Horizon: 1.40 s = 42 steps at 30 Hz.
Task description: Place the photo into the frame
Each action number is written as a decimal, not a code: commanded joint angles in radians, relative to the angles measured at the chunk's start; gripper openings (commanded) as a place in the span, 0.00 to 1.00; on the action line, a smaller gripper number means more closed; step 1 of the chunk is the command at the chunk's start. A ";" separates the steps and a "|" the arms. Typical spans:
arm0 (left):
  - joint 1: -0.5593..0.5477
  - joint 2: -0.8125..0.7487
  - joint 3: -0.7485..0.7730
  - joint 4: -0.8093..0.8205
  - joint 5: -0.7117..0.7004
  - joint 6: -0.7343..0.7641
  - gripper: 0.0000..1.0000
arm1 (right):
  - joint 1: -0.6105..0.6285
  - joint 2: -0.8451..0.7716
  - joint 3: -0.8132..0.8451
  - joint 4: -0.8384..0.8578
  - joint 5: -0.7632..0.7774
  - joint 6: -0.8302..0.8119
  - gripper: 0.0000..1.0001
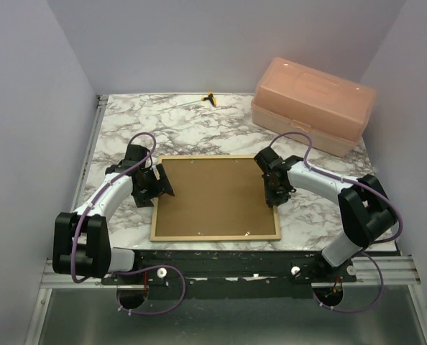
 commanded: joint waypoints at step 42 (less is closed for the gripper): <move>0.004 -0.005 0.058 -0.044 -0.066 0.012 0.84 | 0.014 0.060 -0.026 0.014 0.066 0.008 0.00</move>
